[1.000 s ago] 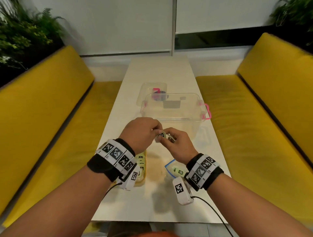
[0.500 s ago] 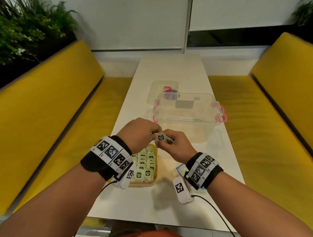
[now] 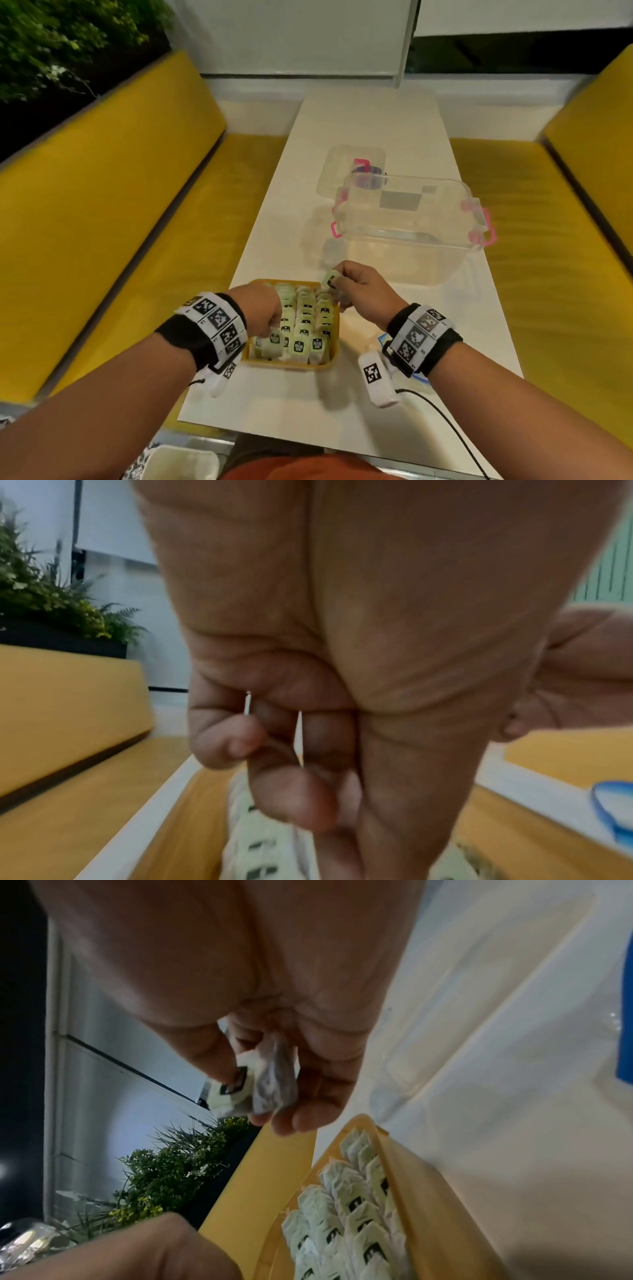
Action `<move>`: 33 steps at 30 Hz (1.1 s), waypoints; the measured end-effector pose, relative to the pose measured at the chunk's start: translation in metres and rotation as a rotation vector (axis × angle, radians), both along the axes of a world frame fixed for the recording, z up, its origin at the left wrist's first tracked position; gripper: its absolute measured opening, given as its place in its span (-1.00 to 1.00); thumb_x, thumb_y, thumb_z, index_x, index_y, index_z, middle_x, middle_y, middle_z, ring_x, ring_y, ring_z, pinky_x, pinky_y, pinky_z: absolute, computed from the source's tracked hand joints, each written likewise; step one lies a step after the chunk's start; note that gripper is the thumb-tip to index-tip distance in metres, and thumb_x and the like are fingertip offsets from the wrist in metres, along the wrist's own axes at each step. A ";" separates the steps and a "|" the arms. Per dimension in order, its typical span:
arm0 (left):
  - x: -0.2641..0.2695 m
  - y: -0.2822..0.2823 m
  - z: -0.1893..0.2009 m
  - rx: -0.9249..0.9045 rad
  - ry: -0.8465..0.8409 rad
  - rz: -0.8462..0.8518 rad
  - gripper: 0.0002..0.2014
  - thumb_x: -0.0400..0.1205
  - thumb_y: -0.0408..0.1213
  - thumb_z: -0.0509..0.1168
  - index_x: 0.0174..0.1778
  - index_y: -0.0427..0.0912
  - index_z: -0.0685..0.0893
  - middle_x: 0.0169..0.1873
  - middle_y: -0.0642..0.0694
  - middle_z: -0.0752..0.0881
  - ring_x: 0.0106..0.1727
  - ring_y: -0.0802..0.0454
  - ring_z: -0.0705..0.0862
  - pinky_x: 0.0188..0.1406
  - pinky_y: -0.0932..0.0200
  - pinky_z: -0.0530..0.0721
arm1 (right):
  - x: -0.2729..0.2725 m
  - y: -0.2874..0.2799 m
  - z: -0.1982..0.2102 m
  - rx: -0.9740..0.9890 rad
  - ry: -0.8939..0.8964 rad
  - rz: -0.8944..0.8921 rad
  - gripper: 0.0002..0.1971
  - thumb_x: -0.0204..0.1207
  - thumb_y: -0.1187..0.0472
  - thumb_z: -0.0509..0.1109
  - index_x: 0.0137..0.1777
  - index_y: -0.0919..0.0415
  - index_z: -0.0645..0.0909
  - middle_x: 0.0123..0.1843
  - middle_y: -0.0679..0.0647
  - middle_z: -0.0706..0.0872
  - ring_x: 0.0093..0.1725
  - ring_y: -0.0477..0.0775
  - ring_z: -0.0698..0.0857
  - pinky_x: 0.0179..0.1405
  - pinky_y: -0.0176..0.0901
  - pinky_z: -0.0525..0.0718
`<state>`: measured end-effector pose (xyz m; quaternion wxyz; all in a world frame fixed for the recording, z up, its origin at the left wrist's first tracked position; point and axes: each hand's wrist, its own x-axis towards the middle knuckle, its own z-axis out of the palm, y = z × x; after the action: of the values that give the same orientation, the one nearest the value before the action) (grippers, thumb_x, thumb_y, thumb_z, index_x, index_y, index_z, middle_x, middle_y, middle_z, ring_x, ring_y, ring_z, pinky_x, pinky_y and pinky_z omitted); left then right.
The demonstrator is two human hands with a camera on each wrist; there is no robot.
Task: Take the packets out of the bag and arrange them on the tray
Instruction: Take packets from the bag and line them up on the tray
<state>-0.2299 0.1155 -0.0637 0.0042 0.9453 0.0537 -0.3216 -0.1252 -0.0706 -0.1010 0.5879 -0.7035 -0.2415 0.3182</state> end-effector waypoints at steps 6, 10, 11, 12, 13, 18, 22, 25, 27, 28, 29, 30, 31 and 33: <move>0.011 0.007 -0.035 -0.017 0.111 0.036 -0.71 0.53 -0.32 0.44 0.18 -0.08 0.78 0.11 -0.01 0.78 0.13 0.01 0.73 0.09 0.15 0.69 | -0.002 0.000 -0.004 0.026 -0.008 0.021 -0.86 0.71 0.18 0.29 0.02 0.24 0.60 -0.11 0.32 0.75 -0.37 0.22 0.76 -0.50 -0.12 0.64; 0.019 0.007 -0.044 -0.006 0.070 0.002 -0.73 0.53 -0.28 0.45 0.16 -0.06 0.79 0.09 0.01 0.79 0.11 0.01 0.73 0.10 0.12 0.70 | -0.003 0.000 -0.006 0.029 0.053 -0.008 -0.90 0.72 0.20 0.26 0.01 0.22 0.48 -0.19 0.16 0.78 -0.39 0.27 0.75 -0.57 -0.14 0.63; 0.020 0.007 -0.045 -0.004 0.073 -0.001 -0.73 0.53 -0.27 0.46 0.15 -0.05 0.79 0.08 0.01 0.80 0.11 0.01 0.73 0.09 0.11 0.71 | -0.003 0.000 -0.006 0.030 0.071 -0.018 -0.88 0.72 0.19 0.26 0.00 0.23 0.47 -0.20 0.15 0.78 -0.36 0.28 0.76 -0.54 -0.10 0.66; 0.020 0.006 -0.046 -0.003 0.081 -0.003 -0.73 0.53 -0.26 0.46 0.15 -0.06 0.80 0.08 0.01 0.80 0.10 0.01 0.73 0.08 0.12 0.71 | -0.003 0.000 -0.006 0.032 0.083 -0.027 -0.86 0.72 0.18 0.26 -0.02 0.24 0.46 -0.21 0.16 0.76 -0.32 0.27 0.77 -0.48 -0.05 0.70; 0.020 0.006 -0.047 -0.003 0.090 -0.003 -0.74 0.53 -0.25 0.47 0.14 -0.07 0.80 0.07 0.01 0.80 0.10 0.01 0.74 0.07 0.12 0.70 | -0.003 0.000 -0.007 0.031 0.079 -0.034 -0.85 0.72 0.17 0.27 -0.03 0.25 0.48 -0.22 0.17 0.74 -0.28 0.23 0.78 -0.42 0.00 0.72; 0.020 0.009 -0.031 -0.018 0.017 0.019 -0.67 0.45 0.04 0.52 0.04 -0.05 0.78 -0.02 0.05 0.79 -0.01 0.04 0.73 0.02 0.09 0.71 | -0.003 -0.001 -0.009 0.012 -0.058 -0.063 -0.78 0.66 0.17 0.37 -0.07 0.36 0.64 -0.28 0.09 0.76 -0.25 -0.03 0.74 -0.36 -0.13 0.70; 0.019 -0.001 0.010 -0.357 -0.355 0.119 -0.60 0.41 0.24 0.47 0.00 0.06 0.74 -0.14 0.21 0.73 -0.22 0.32 0.61 -0.26 0.34 0.49 | -0.005 0.001 -0.007 0.036 -0.069 -0.071 -0.83 0.62 0.16 0.42 -0.06 0.26 0.75 -0.25 0.14 0.79 -0.24 0.04 0.75 -0.34 -0.10 0.72; 0.021 -0.014 0.025 -0.468 -0.622 0.188 -0.75 0.50 0.17 0.41 -0.06 0.12 0.73 -0.19 0.19 0.72 -0.30 0.35 0.58 -0.30 0.37 0.46 | -0.007 0.003 -0.005 0.052 -0.103 -0.053 -0.80 0.60 0.10 0.43 -0.07 0.23 0.77 -0.24 0.16 0.80 -0.23 0.05 0.76 -0.29 -0.02 0.73; 0.021 -0.018 0.029 -0.429 -0.718 0.203 -0.90 0.58 0.02 0.39 -0.10 0.13 0.74 -0.20 0.17 0.74 -0.24 0.28 0.62 -0.17 0.27 0.59 | -0.009 0.004 -0.004 0.059 -0.102 -0.039 -0.80 0.61 0.11 0.42 -0.09 0.24 0.75 -0.26 0.13 0.79 -0.23 0.01 0.77 -0.31 -0.08 0.73; 0.021 -0.019 0.031 -0.402 -0.734 0.190 -0.93 0.60 -0.03 0.38 -0.10 0.12 0.75 -0.20 0.16 0.75 -0.20 0.24 0.64 -0.12 0.22 0.61 | -0.010 0.004 -0.004 0.061 -0.099 -0.030 -0.82 0.62 0.15 0.41 -0.08 0.25 0.75 -0.25 0.14 0.79 -0.23 0.00 0.77 -0.31 -0.10 0.74; 0.021 -0.019 0.033 -0.373 -0.737 0.160 -0.92 0.61 -0.04 0.37 -0.09 0.11 0.76 -0.20 0.15 0.76 -0.17 0.21 0.65 -0.12 0.21 0.60 | -0.011 0.004 -0.004 0.054 -0.102 -0.021 -0.83 0.63 0.18 0.41 -0.06 0.28 0.75 -0.24 0.16 0.80 -0.23 -0.01 0.77 -0.29 -0.12 0.74; 0.021 -0.020 0.035 -0.340 -0.735 0.120 -0.90 0.61 -0.03 0.36 -0.07 0.11 0.77 -0.19 0.15 0.77 -0.18 0.20 0.64 -0.16 0.21 0.55 | -0.011 0.004 -0.004 0.040 -0.117 -0.014 -0.82 0.64 0.19 0.40 -0.05 0.30 0.76 -0.23 0.19 0.80 -0.23 -0.01 0.77 -0.27 -0.11 0.76; 0.021 -0.021 0.038 -0.304 -0.734 0.083 -0.88 0.62 -0.02 0.35 -0.06 0.12 0.77 -0.19 0.15 0.77 -0.20 0.20 0.61 -0.21 0.23 0.49 | -0.011 0.004 -0.005 0.024 -0.142 -0.007 -0.79 0.64 0.18 0.39 -0.06 0.31 0.78 -0.22 0.21 0.81 -0.23 0.01 0.77 -0.24 -0.06 0.77; 0.022 -0.023 0.043 -0.267 -0.732 0.067 -0.88 0.61 -0.01 0.36 -0.07 0.12 0.78 -0.21 0.16 0.76 -0.27 0.23 0.56 -0.28 0.26 0.40 | -0.013 0.005 -0.005 0.002 -0.193 0.013 -0.74 0.65 0.13 0.38 -0.10 0.32 0.78 -0.22 0.25 0.80 -0.25 0.16 0.73 -0.19 0.13 0.75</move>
<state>-0.2080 0.0928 -0.0206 0.1564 0.9864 0.0373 0.0330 -0.1382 -0.0660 -0.1059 0.5604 -0.7288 -0.3018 0.2523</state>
